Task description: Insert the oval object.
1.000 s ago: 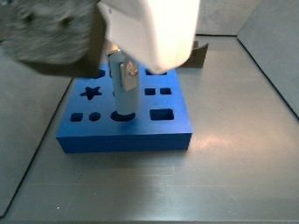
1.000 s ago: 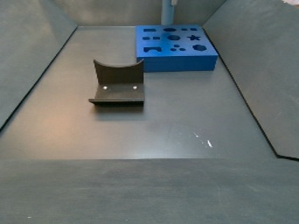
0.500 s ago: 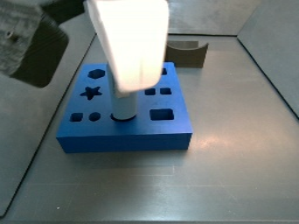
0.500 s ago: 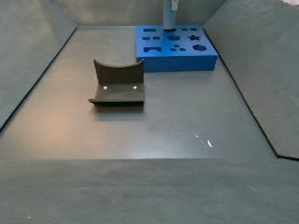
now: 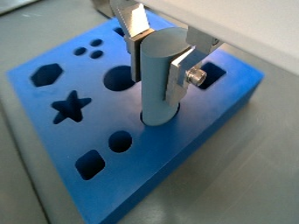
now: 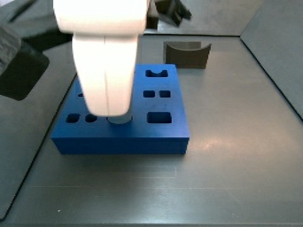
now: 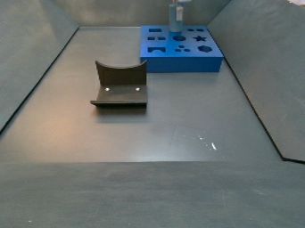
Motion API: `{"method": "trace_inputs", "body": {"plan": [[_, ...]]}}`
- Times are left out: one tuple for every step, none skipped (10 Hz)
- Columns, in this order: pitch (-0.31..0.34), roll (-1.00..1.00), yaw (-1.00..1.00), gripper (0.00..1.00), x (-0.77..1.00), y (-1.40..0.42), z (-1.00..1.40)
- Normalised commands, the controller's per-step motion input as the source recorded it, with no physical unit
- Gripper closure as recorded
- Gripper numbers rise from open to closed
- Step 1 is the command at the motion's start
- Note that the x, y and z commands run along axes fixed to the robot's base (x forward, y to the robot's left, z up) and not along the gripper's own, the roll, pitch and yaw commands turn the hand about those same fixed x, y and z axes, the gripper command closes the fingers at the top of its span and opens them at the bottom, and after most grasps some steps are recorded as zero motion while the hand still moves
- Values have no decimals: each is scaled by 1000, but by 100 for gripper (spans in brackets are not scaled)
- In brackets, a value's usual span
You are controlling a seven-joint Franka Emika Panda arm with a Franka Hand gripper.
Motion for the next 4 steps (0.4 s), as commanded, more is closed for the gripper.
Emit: {"method": "trace_inputs", "body": {"plan": [[0,-86,-500,100,166,0,-363],[0,-87,-383,100,143,0,-329],[-17,-84,-211,100,14,0,-209],[0,0,0,100,0,0,0]]}}
